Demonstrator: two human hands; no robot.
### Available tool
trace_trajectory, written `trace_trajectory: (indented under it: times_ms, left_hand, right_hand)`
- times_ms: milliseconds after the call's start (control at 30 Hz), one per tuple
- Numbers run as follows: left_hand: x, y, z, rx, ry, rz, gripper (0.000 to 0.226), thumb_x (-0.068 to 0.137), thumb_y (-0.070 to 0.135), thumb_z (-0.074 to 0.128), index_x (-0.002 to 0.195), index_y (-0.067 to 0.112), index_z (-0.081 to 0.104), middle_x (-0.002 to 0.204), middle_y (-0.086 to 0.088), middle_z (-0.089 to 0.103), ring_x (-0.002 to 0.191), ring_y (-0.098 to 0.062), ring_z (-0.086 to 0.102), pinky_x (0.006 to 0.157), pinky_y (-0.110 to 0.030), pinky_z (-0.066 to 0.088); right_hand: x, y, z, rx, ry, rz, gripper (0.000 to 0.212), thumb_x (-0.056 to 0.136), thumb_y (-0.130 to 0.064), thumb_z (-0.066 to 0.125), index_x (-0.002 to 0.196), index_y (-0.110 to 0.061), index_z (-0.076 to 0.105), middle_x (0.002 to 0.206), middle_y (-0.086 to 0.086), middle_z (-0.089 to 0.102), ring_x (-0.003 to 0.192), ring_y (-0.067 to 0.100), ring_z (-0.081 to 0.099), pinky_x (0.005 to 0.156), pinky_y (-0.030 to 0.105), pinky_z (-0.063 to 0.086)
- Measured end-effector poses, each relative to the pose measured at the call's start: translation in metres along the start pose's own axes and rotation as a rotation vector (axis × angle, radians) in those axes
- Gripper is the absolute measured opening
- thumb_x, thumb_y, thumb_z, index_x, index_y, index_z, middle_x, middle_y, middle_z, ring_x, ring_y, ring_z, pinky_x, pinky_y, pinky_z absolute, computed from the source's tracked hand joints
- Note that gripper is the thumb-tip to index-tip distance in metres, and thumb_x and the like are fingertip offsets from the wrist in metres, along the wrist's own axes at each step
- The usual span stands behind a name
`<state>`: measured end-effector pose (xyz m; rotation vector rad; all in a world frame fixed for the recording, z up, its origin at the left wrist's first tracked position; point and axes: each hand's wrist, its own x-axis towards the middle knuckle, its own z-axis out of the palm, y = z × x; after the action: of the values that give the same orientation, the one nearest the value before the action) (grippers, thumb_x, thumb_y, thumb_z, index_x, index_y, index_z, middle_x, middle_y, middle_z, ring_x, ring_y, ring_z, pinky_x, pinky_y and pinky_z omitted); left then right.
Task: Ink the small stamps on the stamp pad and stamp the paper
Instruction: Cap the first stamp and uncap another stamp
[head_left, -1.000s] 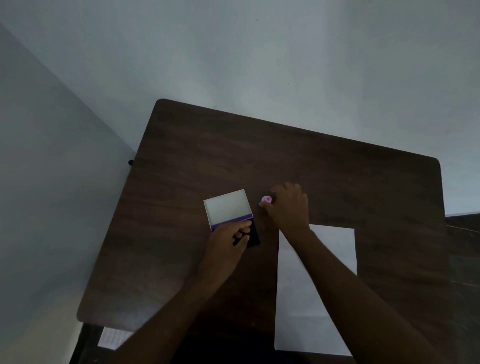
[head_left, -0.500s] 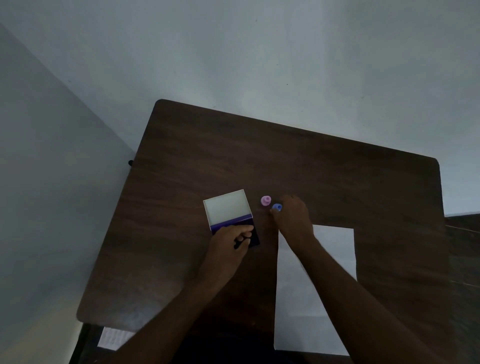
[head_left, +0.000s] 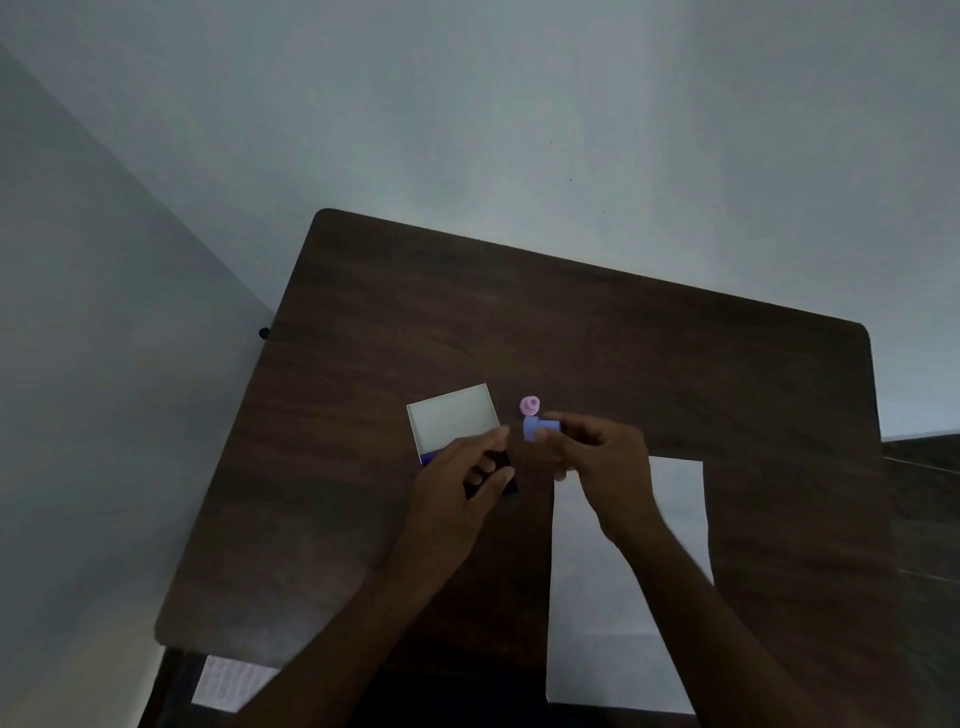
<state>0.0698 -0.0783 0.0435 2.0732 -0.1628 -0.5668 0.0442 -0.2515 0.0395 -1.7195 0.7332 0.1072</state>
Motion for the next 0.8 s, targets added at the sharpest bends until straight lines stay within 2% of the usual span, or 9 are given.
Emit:
trace_trajectory:
  times_ms: [100,167,233,333,400,467,633,700,800]
  left_hand:
    - [-0.003,0.015,-0.006,-0.034,0.044,0.114,0.045,0.08,0.023,0.07,0.121,0.012,0.057,0.11,0.006,0.06,0.094,0.0,0.054,0.085,-0.005,0.04]
    - [-0.006,0.021,-0.007,-0.009,0.055,0.184,0.046,0.077,0.024,0.073,0.119,0.01,0.06,0.108,0.006,0.059,0.091,0.004,0.051,0.081,0.004,0.034]
    - [-0.01,0.023,-0.008,-0.004,0.089,0.202,0.044,0.073,0.024,0.075,0.112,0.008,0.064,0.106,0.001,0.062,0.088,0.004,0.051,0.079,0.005,0.034]
    - [-0.017,0.028,-0.011,0.013,0.146,0.267,0.045,0.069,0.034,0.073,0.106,0.008,0.066,0.098,0.007,0.059,0.084,0.01,0.05,0.079,0.006,0.034]
    - [-0.021,0.032,-0.012,0.035,0.163,0.324,0.047,0.068,0.038,0.07,0.103,0.007,0.067,0.095,0.005,0.061,0.084,0.006,0.052,0.08,0.005,0.034]
    - [-0.024,0.032,-0.013,0.047,0.18,0.343,0.045,0.067,0.035,0.072,0.1,0.005,0.068,0.093,-0.005,0.068,0.083,-0.002,0.055,0.08,0.005,0.035]
    - [-0.027,0.027,-0.012,0.102,0.184,0.329,0.044,0.061,0.019,0.083,0.097,0.0,0.069,0.092,-0.015,0.071,0.082,-0.013,0.06,0.074,0.001,0.036]
    - [-0.027,0.026,-0.013,0.092,0.192,0.339,0.042,0.064,0.021,0.082,0.098,0.001,0.069,0.094,-0.013,0.071,0.083,-0.013,0.061,0.074,0.004,0.037]
    - [-0.028,0.025,-0.015,0.07,0.227,0.308,0.038,0.072,0.029,0.074,0.102,0.006,0.069,0.097,-0.007,0.071,0.086,-0.01,0.063,0.075,0.0,0.041]
  right_hand:
    - [-0.026,-0.011,-0.004,0.215,-0.124,-0.008,0.024,0.082,-0.027,0.063,0.103,-0.018,0.07,0.082,0.006,0.074,0.069,0.02,0.069,0.057,0.021,0.053]
    - [-0.037,-0.013,-0.003,0.325,-0.166,0.039,0.027,0.081,-0.028,0.061,0.104,-0.015,0.07,0.084,0.007,0.074,0.073,0.022,0.069,0.06,0.024,0.054]
    - [-0.043,-0.014,0.0,0.433,-0.183,0.114,0.033,0.078,-0.027,0.061,0.105,-0.011,0.068,0.089,0.009,0.074,0.079,0.023,0.069,0.063,0.024,0.055]
    - [-0.049,-0.014,0.004,0.603,-0.211,0.179,0.035,0.079,-0.024,0.059,0.107,-0.004,0.066,0.089,0.011,0.073,0.075,0.021,0.068,0.058,0.024,0.054]
    - [-0.053,-0.014,0.006,0.713,-0.235,0.186,0.03,0.08,-0.022,0.057,0.103,-0.006,0.068,0.089,0.013,0.072,0.071,0.02,0.066,0.055,0.026,0.052]
    - [-0.056,-0.013,0.008,0.788,-0.245,0.198,0.027,0.081,-0.021,0.056,0.1,-0.007,0.071,0.09,0.014,0.071,0.072,0.02,0.066,0.055,0.026,0.052]
    - [-0.06,-0.013,0.011,0.806,-0.245,0.198,0.027,0.082,-0.019,0.056,0.1,-0.006,0.071,0.089,0.015,0.071,0.07,0.02,0.064,0.053,0.026,0.051]
    - [-0.061,-0.013,0.013,0.815,-0.226,0.208,0.027,0.081,-0.019,0.056,0.1,-0.005,0.071,0.092,0.016,0.071,0.072,0.021,0.065,0.054,0.026,0.052]
    - [-0.062,-0.012,0.014,0.84,-0.206,0.198,0.026,0.083,-0.021,0.055,0.097,-0.007,0.072,0.095,0.014,0.071,0.079,0.024,0.064,0.062,0.03,0.052]
